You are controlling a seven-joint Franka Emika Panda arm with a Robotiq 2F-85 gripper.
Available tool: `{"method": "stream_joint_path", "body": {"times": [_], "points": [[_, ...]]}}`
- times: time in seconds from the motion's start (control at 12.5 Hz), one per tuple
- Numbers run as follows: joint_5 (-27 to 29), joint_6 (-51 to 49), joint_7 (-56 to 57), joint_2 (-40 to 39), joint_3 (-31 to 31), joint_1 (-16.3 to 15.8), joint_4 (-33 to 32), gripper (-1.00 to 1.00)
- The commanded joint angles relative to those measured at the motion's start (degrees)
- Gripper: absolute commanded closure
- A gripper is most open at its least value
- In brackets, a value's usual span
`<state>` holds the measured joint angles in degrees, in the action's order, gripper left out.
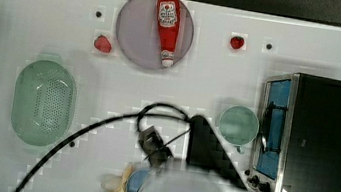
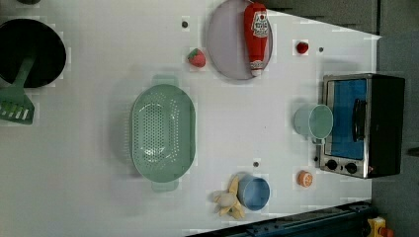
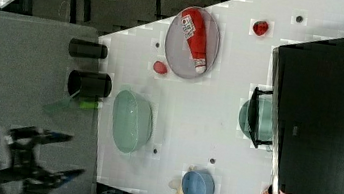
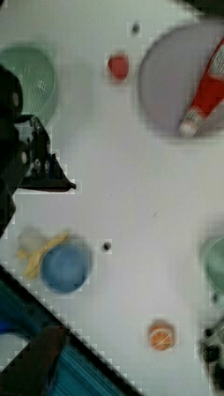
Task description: Drag strainer left to right.
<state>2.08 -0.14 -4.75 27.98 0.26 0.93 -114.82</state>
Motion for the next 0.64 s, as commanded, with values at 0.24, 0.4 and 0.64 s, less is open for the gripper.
{"method": "stream_joint_path", "body": {"times": [0.24, 0.4, 0.64], "points": [[1.0, 5.0, -16.7, -9.1, 12.9, -2.8, -1.1, -1.0], [1.0, 9.1, -27.2, -12.7, 19.7, -3.1, -1.2, -1.0], [0.9, 18.6, -43.2, -19.9, 27.9, -3.2, -1.3, -1.0]]}}
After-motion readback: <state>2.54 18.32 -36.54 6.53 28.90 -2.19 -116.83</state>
